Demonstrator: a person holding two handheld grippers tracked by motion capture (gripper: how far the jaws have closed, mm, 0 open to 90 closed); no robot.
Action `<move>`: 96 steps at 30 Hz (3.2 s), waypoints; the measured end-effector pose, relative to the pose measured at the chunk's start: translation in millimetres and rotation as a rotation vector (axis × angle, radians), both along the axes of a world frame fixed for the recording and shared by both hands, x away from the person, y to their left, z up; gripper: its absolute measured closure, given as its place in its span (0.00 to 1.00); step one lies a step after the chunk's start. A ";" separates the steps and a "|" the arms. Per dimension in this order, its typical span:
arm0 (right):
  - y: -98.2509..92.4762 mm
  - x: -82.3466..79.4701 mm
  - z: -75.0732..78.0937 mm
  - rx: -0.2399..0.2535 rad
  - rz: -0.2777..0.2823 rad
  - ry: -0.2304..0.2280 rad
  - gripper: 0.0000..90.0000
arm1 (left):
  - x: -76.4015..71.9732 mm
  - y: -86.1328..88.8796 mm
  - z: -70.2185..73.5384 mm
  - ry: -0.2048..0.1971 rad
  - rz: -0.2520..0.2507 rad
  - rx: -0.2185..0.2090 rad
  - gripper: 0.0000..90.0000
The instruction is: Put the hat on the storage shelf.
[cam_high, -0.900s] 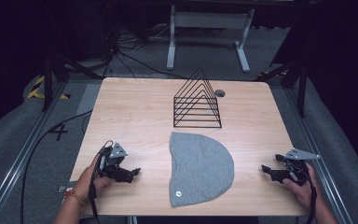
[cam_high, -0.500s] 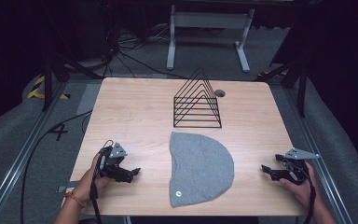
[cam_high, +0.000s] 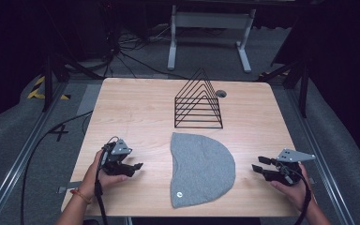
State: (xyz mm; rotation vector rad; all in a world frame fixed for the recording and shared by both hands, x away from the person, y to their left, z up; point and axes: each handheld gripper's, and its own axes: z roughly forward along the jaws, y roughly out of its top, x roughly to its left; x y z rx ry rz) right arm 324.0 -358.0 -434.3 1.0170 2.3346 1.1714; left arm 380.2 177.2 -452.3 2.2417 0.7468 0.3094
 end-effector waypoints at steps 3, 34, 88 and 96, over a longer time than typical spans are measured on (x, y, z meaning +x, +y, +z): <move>20.0 -5.6 3.2 0.009 0.088 -0.007 0.70 | 6.4 -20.5 10.1 -0.016 -0.044 -0.020 0.37; 113.5 -12.1 -24.2 -0.147 0.324 0.089 0.97 | 53.6 -132.7 -2.2 -0.020 -0.251 0.174 0.61; 74.4 63.8 -16.4 -0.210 -0.053 0.137 0.42 | 49.3 -132.1 -10.6 0.045 -0.135 0.056 0.41; 71.1 64.5 -17.4 -0.189 -0.052 0.167 0.47 | 44.8 -137.7 -10.8 0.065 -0.129 0.058 0.40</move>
